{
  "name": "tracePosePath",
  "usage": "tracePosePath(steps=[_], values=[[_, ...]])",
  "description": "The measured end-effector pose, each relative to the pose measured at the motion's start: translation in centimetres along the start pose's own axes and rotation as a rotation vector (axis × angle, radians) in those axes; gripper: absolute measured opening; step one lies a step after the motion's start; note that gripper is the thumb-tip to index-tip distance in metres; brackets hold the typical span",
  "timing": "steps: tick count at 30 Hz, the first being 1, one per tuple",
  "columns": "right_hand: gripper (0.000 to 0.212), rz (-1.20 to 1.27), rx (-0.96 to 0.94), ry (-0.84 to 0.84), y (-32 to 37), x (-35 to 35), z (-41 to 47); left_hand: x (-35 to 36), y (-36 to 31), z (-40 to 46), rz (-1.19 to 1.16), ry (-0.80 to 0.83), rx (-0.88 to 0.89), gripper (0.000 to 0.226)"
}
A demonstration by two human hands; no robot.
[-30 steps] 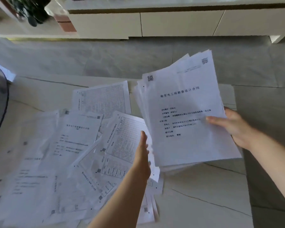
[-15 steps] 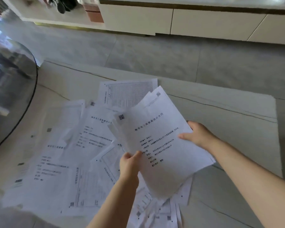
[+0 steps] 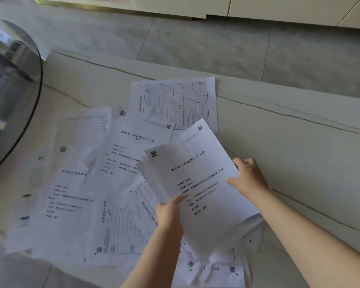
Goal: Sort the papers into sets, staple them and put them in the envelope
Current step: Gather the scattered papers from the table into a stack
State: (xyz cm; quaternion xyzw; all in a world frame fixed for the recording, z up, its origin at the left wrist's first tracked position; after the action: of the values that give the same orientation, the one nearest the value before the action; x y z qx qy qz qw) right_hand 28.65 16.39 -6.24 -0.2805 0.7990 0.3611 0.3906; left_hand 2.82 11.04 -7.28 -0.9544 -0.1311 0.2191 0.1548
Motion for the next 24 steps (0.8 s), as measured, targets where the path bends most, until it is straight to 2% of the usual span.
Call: tracePosePath(steps=[2, 5, 9, 12, 15, 17, 19, 21, 22, 24], values=[[0.046, -0.006, 0.038, 0.023, -0.2, -0.3, -0.1, 0.1, 0.0, -0.4, 0.018, 0.046, -0.017, 0.023], [0.023, -0.093, 0.049, 0.079, 0.0, -0.5, -1.0, -0.3, 0.4, -0.7, 0.021, 0.072, -0.026, 0.01], [0.013, -0.075, -0.043, 0.09, 1.0, 1.1, -3.0, -2.0, 1.2, -0.1, 0.058, 0.004, -0.025, 0.015], [0.033, -0.043, -0.072, 0.113, 1.4, 2.6, -4.8, -3.5, 1.8, 0.5, 0.115, -0.049, -0.023, 0.017], [0.049, -0.134, -0.082, 0.069, 1.2, 2.4, -5.3, -4.3, 2.6, 1.3, 0.115, -0.046, -0.059, 0.008], [0.049, -0.155, -0.111, 0.064, 1.1, 2.2, -4.9, -4.0, 3.3, 1.7, 0.101, -0.027, -0.095, 0.01], [0.046, -0.039, -0.073, 0.088, 0.8, 1.5, -4.3, -3.1, 3.6, 1.3, 0.056, 0.022, -0.12, 0.022], [0.052, -0.033, -0.036, 0.104, 0.2, 0.5, -3.3, -2.1, 3.9, 0.5, 0.014, 0.045, -0.134, 0.034], [0.049, -0.087, -0.04, 0.089, 0.1, -0.1, -2.7, -1.5, 4.1, -0.1, 0.007, 0.052, -0.137, 0.032], [0.018, -0.229, -0.125, -0.011, 0.5, -1.8, -1.5, -0.1, 4.8, -0.9, 0.0, 0.068, -0.146, 0.023]])
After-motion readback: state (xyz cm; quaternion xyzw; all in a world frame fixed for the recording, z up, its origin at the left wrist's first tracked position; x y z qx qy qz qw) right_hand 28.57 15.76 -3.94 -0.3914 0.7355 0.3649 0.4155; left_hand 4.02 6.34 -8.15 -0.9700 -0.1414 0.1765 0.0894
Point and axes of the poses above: each hand's wrist, its own z-axis towards the middle knuckle, its own x-axis out of the palm, y = z × x, the point moved 9 cm from there along z, towards the middle knuckle, and after that the axes turned 10 degrees about -y, right-handed, at the moved point
